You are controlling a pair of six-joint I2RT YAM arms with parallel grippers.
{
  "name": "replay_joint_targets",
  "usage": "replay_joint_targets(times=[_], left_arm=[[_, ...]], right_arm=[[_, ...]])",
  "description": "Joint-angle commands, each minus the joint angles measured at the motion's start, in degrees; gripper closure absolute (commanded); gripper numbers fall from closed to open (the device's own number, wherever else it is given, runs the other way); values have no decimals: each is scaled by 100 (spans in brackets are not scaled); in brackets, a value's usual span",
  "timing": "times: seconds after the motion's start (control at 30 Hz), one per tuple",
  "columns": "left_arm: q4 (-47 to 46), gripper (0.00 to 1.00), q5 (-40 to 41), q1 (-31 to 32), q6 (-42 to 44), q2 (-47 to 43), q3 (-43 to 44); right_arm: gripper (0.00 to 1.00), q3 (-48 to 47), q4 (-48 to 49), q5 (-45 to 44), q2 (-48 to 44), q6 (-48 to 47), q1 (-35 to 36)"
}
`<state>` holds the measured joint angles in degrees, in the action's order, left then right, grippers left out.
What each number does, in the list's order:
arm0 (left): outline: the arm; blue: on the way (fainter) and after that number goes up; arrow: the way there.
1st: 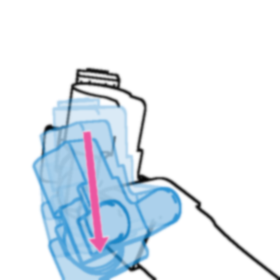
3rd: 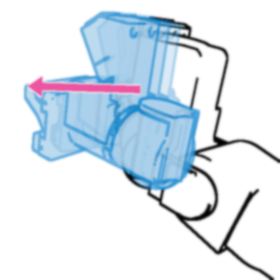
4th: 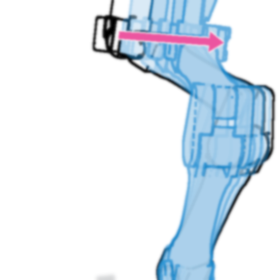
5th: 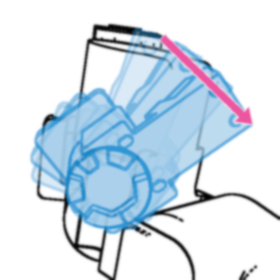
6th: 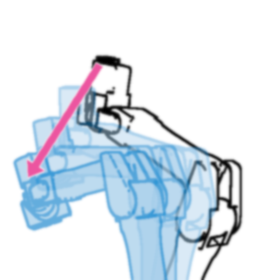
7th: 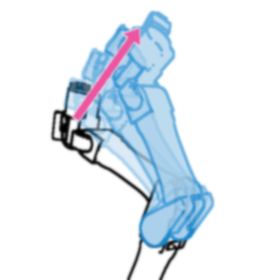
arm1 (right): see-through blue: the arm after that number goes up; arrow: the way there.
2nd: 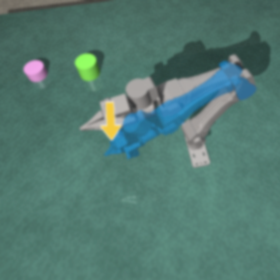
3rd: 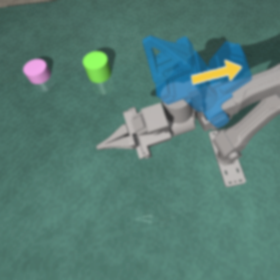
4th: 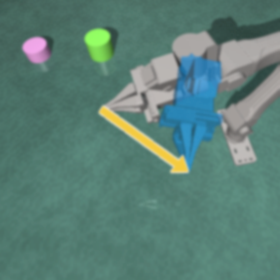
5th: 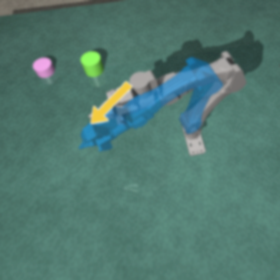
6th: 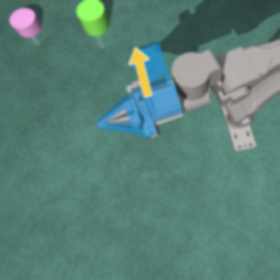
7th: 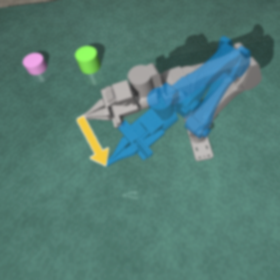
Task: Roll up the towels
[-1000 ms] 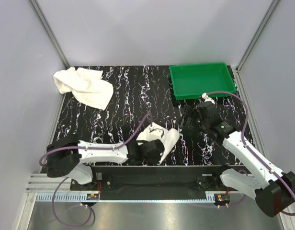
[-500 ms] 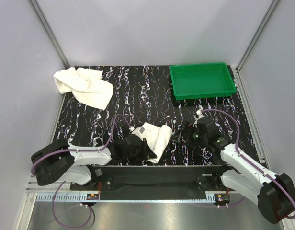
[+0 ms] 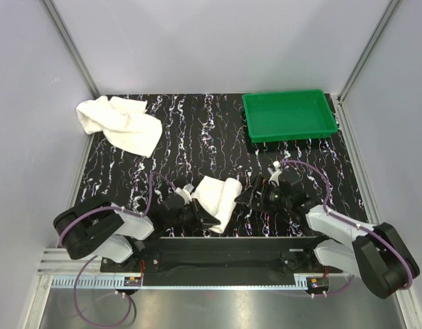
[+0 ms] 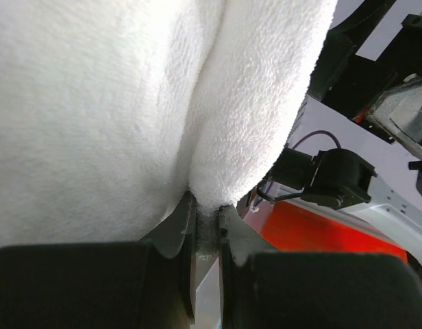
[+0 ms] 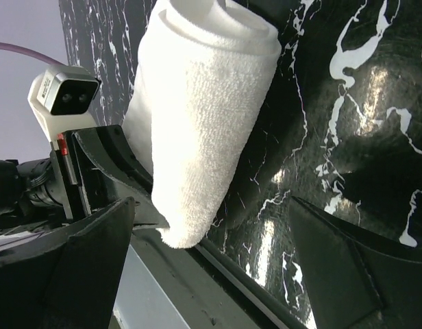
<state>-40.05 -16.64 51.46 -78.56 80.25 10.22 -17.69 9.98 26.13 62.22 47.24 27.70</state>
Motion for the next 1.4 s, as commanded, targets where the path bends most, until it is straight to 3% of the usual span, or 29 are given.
replay_joint_targets(times=[0.0,0.5,0.6,0.87,1.03,1.23,1.37], left_arm=[[-871,100,-488,-145,-404,394,-327],[-2366,100,-1121,-584,-853,1467,-609],[-2858,100,-1253,-690,-985,1730,-696],[-4298,100,-1446,-796,-1319,2662,-846],[-4810,100,-1430,-796,-1434,2996,-942],[-4591,80,-1412,-796,-1241,2708,-987],[-3555,67,-1394,-796,-925,2268,-864]], right_arm=[[0,29,943,200,317,57,24],[6,-59,2946,15,2478,39,797],[17,-103,3378,41,2962,118,877],[62,-85,3995,112,3578,268,965],[74,-234,3250,-90,3272,154,974],[81,-735,974,-810,2429,-259,974],[83,-1069,-300,-1145,2076,-496,974]])
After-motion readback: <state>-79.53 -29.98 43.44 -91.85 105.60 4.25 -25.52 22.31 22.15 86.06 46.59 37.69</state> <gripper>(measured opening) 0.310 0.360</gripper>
